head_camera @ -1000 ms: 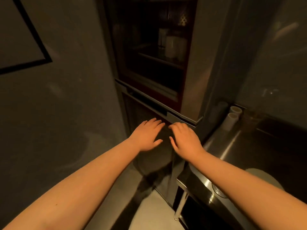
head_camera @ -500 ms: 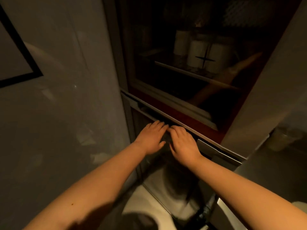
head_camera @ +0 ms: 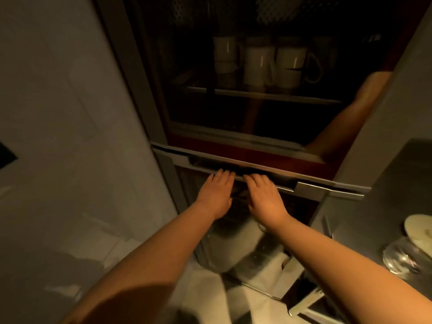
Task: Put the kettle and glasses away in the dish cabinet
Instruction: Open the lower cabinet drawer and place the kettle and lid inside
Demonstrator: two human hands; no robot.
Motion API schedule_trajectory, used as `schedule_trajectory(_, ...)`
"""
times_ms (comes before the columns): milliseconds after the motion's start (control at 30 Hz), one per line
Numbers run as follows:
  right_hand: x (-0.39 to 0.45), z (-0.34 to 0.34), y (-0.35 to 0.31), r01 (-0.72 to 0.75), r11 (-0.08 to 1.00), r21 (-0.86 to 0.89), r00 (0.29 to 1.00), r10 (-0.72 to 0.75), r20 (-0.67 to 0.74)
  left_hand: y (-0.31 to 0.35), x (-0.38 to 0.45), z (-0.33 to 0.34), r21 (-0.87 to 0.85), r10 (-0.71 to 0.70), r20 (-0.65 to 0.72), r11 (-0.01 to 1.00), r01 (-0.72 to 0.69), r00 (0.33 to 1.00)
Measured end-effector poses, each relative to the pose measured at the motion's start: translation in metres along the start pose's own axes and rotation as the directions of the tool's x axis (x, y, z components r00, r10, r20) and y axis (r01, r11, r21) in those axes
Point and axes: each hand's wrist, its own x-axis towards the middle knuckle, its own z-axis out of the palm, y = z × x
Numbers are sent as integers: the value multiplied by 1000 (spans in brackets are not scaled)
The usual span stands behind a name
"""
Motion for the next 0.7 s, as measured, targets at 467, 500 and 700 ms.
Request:
schedule_trajectory(467, 7, 6, -15, -207, 974, 90, 970, 216, -111, -2, -4, 14, -138, 18, -128, 990, -36, 992)
schedule_trajectory(500, 7, 7, -15, -217, 971, 99, 966, 228, -121, -2, -5, 15, -141, 13, -138, 989, -33, 990)
schedule_trajectory(700, 7, 5, -15, -222, 966, 130, 966, 236, -110, 0, -8, 12, -142, 0, -120, 990, -18, 993)
